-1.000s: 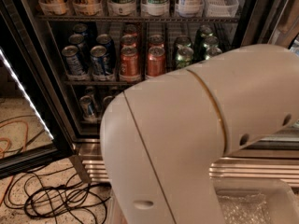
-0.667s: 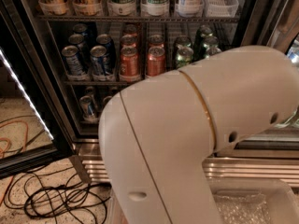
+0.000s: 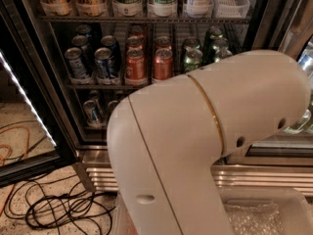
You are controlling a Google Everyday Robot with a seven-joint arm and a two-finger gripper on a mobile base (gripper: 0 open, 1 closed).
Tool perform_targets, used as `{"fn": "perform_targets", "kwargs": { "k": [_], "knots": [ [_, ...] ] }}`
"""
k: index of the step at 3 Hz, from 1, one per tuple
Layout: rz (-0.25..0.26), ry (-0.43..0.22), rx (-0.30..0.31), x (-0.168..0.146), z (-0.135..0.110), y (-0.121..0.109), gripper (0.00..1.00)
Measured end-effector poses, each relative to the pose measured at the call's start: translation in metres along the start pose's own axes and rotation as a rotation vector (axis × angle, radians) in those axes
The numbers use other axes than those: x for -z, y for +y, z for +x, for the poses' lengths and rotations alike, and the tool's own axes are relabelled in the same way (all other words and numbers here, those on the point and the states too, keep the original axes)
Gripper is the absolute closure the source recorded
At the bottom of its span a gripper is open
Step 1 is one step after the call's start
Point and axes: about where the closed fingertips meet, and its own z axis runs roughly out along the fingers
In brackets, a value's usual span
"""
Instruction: Pick water bottle from bottom shelf of fridge
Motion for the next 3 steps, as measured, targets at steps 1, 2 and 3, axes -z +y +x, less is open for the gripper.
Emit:
{"fn": "perform_targets", "kwargs": {
  "k": [1, 2, 3],
  "knots": [
    [-0.028, 0.013, 0.003, -0.0075, 0.0024, 0.0123, 0.22],
    [-0.049, 0.024, 0.006, -0.0123, 0.0045, 0.0208, 0.19],
    [-0.049, 0.024, 0.007, -0.0123, 0.0045, 0.0208, 0.38]
  ]
}}
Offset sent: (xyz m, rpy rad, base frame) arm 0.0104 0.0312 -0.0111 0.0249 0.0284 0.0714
